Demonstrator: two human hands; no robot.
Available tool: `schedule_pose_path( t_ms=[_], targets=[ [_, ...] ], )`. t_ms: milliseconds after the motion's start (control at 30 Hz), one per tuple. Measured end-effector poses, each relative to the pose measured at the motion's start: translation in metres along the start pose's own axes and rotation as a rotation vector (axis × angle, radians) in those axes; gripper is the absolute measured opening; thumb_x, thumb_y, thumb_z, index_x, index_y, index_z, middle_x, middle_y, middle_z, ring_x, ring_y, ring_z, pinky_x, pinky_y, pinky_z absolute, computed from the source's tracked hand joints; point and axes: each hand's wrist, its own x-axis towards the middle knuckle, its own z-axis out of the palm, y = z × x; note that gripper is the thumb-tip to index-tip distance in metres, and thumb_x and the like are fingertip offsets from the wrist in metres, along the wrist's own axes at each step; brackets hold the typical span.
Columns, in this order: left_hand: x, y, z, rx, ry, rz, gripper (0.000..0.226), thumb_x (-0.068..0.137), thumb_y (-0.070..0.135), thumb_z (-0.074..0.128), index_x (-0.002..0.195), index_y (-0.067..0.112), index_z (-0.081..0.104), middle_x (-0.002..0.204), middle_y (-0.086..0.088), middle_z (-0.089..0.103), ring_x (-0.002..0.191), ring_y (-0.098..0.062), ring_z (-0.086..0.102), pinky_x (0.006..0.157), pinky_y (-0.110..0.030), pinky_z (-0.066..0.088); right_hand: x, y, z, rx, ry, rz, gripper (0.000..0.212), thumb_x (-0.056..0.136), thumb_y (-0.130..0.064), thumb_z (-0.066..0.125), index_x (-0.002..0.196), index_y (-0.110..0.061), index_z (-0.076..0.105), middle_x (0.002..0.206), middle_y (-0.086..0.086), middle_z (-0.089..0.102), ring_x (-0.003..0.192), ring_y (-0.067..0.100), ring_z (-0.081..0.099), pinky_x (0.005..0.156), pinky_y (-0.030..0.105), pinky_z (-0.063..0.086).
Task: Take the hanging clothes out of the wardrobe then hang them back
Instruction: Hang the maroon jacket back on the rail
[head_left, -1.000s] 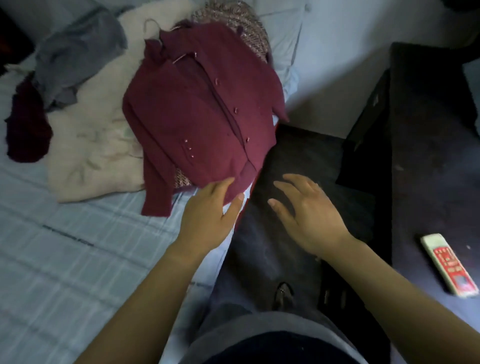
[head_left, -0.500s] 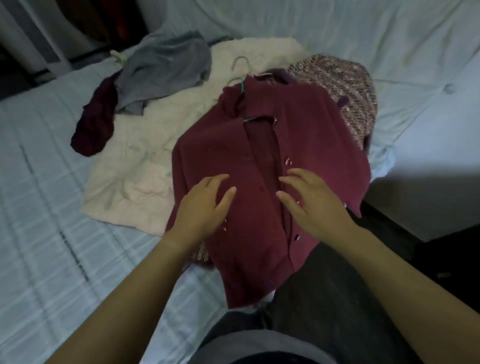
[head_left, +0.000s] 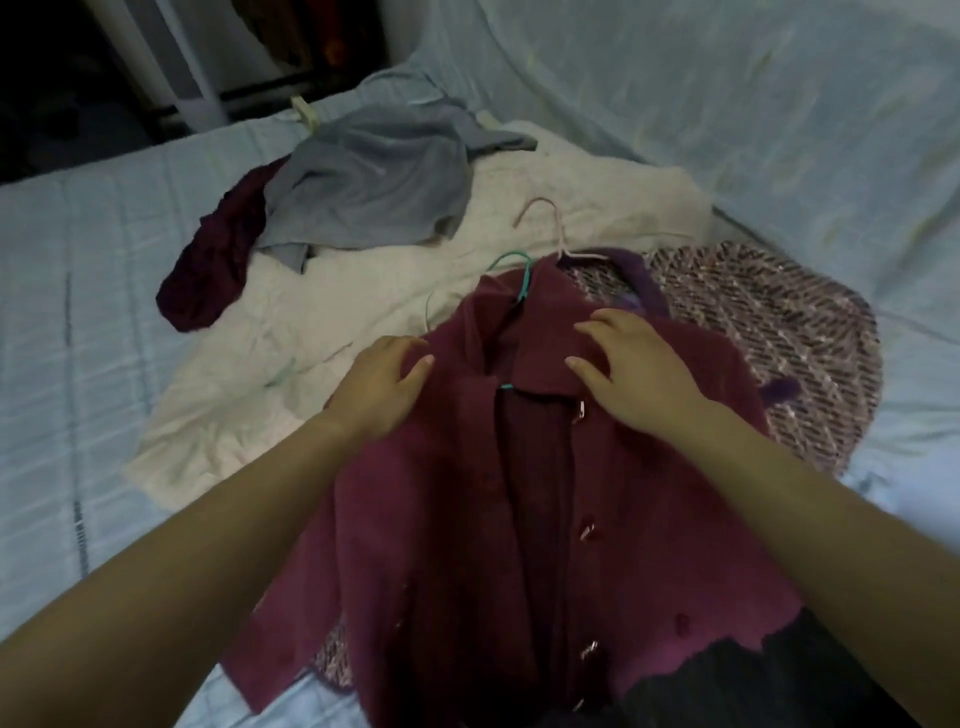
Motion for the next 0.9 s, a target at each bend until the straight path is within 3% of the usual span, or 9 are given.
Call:
schedule_pose_path(
  t_ms=[200, 333, 467, 633, 767, 900],
  targets=[
    [0.061, -0.008, 0.031, 0.083, 0.024, -0.136, 0.054, 0.088, 0.045, 0.035, 0.125, 0.013, 0.057, 0.127, -0.011, 0.058, 0.117, -0.031, 0.052, 0.101, -0.039, 0.038, 0.079, 0.044, 0.021, 0.018, -0.185, 0.015, 0.054, 0.091, -0.041, 0.052, 0.137, -0.013, 0.041, 0.136, 0.011, 0.043, 0.122, 0.031, 0.046, 0.097, 0.043, 0.042],
    [0.073, -0.008, 0.046, 0.123, -0.117, -0.242, 0.037, 0.098, 0.039, 0.036, 0.121, 0.019, 0.057, 0.114, -0.014, 0.061, 0.106, -0.033, 0.055, 0.091, -0.04, 0.042, 0.099, 0.053, 0.03, 0.074, -0.239, -0.019, 0.054, 0.092, -0.045, 0.049, 0.139, -0.022, 0.038, 0.133, 0.008, 0.045, 0.118, 0.028, 0.05, 0.093, 0.04, 0.045],
    [0.057, -0.008, 0.044, 0.12, -0.025, -0.263, 0.031, 0.096, 0.038, 0.042, 0.103, 0.015, 0.061, 0.095, -0.012, 0.062, 0.089, -0.03, 0.058, 0.078, -0.039, 0.044, 0.1, 0.055, 0.034, 0.115, -0.264, -0.027, 0.053, 0.092, -0.048, 0.048, 0.14, -0.029, 0.036, 0.13, 0.007, 0.045, 0.116, 0.027, 0.05, 0.088, 0.038, 0.045],
    [0.032, 0.0, 0.041, 0.109, 0.108, -0.275, 0.057, 0.083, 0.066, 0.031, 0.089, 0.018, 0.061, 0.081, -0.001, 0.063, 0.075, -0.021, 0.058, 0.065, -0.035, 0.043, 0.089, 0.057, 0.032, 0.18, -0.28, -0.038, 0.057, 0.09, -0.049, 0.051, 0.141, -0.03, 0.035, 0.132, 0.007, 0.05, 0.119, 0.027, 0.049, 0.091, 0.038, 0.044],
    [0.009, 0.01, 0.03, 0.08, 0.259, -0.277, 0.054, 0.079, 0.063, 0.033, 0.087, 0.019, 0.063, 0.081, 0.002, 0.063, 0.075, -0.018, 0.057, 0.065, -0.031, 0.039, 0.081, 0.048, 0.025, 0.264, -0.245, -0.124, 0.055, 0.086, -0.045, 0.059, 0.135, -0.028, 0.045, 0.131, 0.004, 0.056, 0.119, 0.024, 0.052, 0.094, 0.04, 0.045],
    [-0.037, 0.02, 0.009, 0.041, 0.448, -0.293, 0.032, 0.087, 0.047, 0.056, 0.087, 0.017, 0.065, 0.083, 0.002, 0.065, 0.075, -0.012, 0.053, 0.065, -0.024, 0.032, 0.064, 0.022, 0.006, 0.328, -0.143, -0.238, 0.044, 0.085, -0.039, 0.063, 0.127, -0.028, 0.055, 0.126, -0.002, 0.061, 0.114, 0.021, 0.057, 0.091, 0.032, 0.045]
  ],
)
